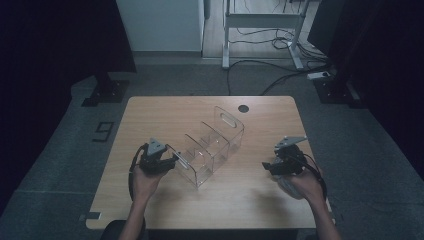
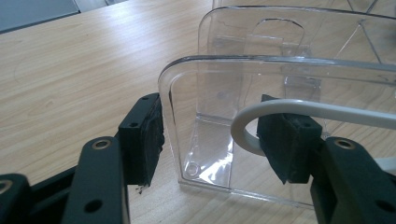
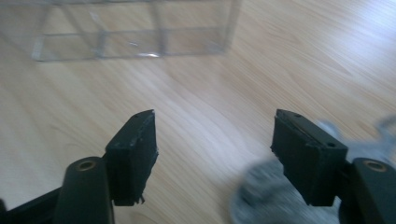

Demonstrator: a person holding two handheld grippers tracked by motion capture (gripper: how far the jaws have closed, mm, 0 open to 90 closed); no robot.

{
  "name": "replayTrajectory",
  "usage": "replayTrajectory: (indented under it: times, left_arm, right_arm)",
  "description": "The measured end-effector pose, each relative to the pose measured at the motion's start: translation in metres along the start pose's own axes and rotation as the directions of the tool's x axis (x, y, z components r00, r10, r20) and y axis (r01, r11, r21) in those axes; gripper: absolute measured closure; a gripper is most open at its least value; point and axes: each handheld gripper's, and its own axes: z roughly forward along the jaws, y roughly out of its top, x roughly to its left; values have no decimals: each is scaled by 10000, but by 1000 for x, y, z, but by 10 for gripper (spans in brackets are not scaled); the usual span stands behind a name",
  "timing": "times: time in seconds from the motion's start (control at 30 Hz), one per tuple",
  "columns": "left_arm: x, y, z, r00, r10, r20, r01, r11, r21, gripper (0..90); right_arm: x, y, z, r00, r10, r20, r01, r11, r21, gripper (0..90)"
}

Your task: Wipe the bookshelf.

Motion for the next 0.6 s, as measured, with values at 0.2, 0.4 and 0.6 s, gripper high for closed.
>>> replayTrajectory:
  times: [0.2,0.4,0.6]
  left_arm:
    - [0,-1,-1,9999,-13,115,13,10000,29,436]
    - [1,-3,-5,9996,-91,249,91,10000,-10,451]
    - [1,-6,-10,9992,-81,395,81,10000,9,456]
  right_arm:
    - [-18,-15,0,9975,409,568,-424,9988,259,245]
    - [-33,-33,13,9921,923,848,-961,9945,419,201]
    - [-40,-49,33,9912,975,893,-1070,9883,1085,183]
